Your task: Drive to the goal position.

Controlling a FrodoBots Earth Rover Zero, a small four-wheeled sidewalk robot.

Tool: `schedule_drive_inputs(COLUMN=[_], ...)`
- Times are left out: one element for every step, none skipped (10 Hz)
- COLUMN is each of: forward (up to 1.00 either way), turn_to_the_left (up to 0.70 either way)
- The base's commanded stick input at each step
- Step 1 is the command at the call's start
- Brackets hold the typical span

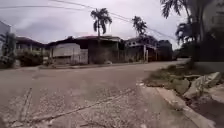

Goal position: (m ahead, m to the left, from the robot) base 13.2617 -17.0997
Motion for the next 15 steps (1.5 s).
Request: schedule_drive_inputs(forward=[1.00,1.00,1.00,1.00,1.00,1.00,1.00,1.00,1.00,1.00,1.00,1.00,1.00,1.00,1.00], turn_to_the_left=[-0.31,-0.37,-0.15,0.00,0.00,0.00,0.00,0.00,-0.02,-0.16,-0.39,-0.39,-0.39,-0.39,-0.39])
